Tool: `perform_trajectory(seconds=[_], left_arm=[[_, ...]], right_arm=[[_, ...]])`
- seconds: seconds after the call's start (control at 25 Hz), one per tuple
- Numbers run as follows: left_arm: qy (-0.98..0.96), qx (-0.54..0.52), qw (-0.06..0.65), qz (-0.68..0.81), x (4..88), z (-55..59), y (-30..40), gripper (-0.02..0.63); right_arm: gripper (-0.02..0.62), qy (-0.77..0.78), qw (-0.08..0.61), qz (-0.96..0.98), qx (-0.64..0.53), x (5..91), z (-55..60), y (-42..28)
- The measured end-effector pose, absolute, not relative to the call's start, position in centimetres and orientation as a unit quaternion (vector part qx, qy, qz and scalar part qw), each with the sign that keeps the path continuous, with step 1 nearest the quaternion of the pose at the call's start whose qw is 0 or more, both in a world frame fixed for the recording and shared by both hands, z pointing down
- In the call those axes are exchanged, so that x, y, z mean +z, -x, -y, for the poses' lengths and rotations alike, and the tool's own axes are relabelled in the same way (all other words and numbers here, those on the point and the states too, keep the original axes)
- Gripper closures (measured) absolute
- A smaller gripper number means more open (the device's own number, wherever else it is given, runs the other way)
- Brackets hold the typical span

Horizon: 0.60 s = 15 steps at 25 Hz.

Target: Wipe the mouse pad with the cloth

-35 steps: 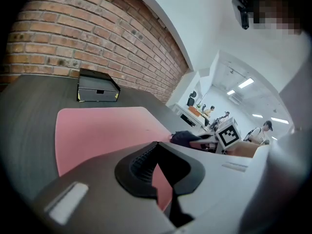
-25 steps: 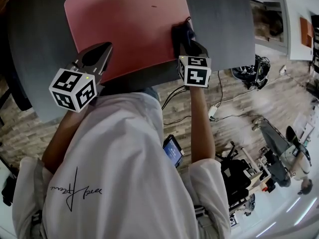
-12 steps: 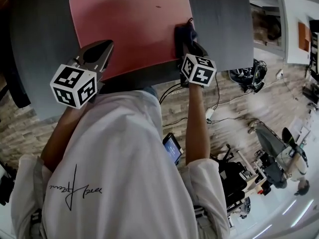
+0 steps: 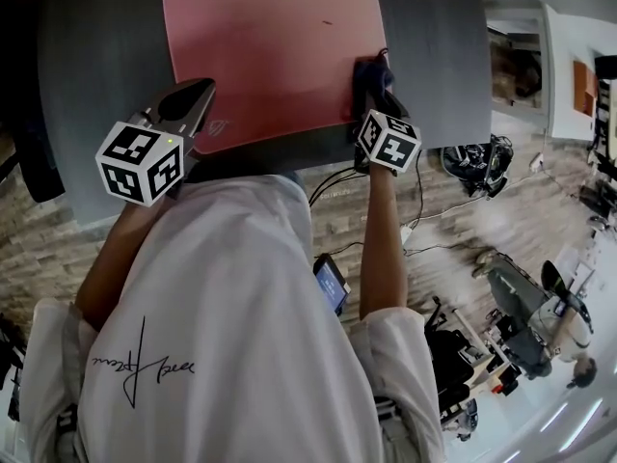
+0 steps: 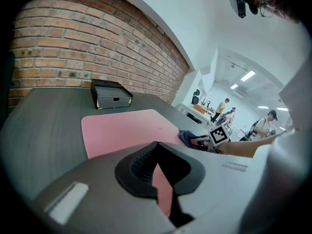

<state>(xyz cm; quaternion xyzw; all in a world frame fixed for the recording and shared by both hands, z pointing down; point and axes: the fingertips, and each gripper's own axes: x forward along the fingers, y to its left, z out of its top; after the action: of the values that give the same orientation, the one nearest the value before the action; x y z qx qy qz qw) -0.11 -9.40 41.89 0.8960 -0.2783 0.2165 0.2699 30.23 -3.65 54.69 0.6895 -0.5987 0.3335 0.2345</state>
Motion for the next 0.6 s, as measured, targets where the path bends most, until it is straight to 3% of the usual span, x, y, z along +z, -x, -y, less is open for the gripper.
perform_trajectory(seconds=[0.16,0.36,0.6], left_arm=[[-0.896,0.209,0.278,0.275,41.9,9.5,0.5,0.594],[-0.9,0.191,0.284,0.27,41.2,9.6,0.4,0.594],[-0.901,0.176,0.286,0.274,40.6,10.0,0.5,0.594]], right_arm=[[0.511,-0.701,0.237,0.585,0.333,54.8,3.5,-30.3],[0.512,-0.706,0.287,0.575,0.297,54.8,3.5,-29.9],[0.512,-0.706,0.283,0.573,0.306,54.7,3.7,-29.5]])
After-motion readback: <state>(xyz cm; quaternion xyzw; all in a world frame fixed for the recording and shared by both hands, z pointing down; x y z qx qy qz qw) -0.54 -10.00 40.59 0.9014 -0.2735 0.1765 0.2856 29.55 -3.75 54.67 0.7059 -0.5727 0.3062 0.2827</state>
